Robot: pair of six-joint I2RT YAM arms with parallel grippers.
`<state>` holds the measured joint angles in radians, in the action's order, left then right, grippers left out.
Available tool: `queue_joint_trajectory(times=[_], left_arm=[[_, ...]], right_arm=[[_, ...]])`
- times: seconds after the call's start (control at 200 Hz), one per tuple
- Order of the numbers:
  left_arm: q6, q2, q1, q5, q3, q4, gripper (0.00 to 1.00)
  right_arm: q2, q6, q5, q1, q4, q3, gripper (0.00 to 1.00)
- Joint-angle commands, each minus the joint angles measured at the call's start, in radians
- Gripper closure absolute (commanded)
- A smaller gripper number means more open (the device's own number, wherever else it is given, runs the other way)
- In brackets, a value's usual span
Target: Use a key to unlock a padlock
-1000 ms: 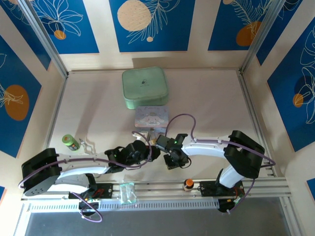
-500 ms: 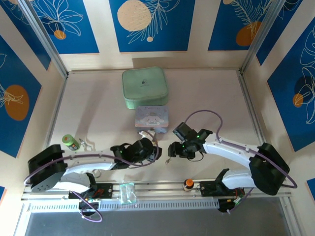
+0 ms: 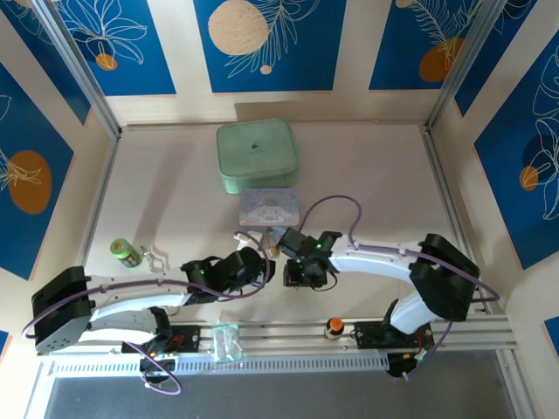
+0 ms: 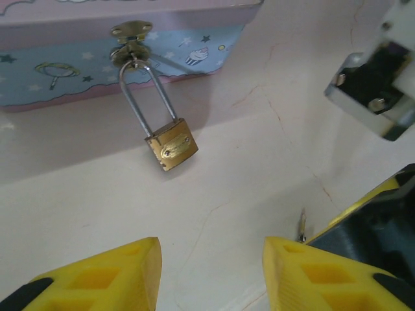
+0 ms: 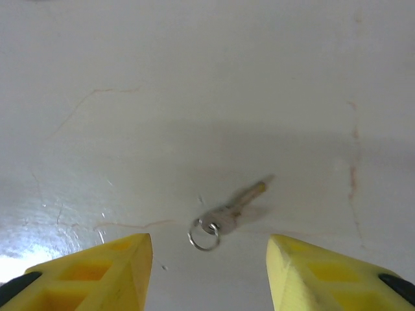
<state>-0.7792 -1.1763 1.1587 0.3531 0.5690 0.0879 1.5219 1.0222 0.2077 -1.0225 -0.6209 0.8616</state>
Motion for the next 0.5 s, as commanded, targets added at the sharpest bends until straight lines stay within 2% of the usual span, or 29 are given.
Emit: queue_joint_trajectory(times=[0.0, 0.325, 0.495], left_arm=[[-0.029, 0.035, -0.002, 0.025, -0.021, 0.047, 0.54], [-0.068, 0.102, -0.002, 0.010, -0.075, 0.006, 0.54], [-0.065, 0.090, -0.002, 0.006, -0.073, 0.005, 0.54]], right_arm=[[0.077, 0.048, 0.094, -0.024, -0.126, 0.078, 0.50], [0.157, 0.075, 0.104, -0.051, -0.153, 0.073, 0.52], [0.201, 0.060, 0.094, -0.068, -0.122, 0.094, 0.57]])
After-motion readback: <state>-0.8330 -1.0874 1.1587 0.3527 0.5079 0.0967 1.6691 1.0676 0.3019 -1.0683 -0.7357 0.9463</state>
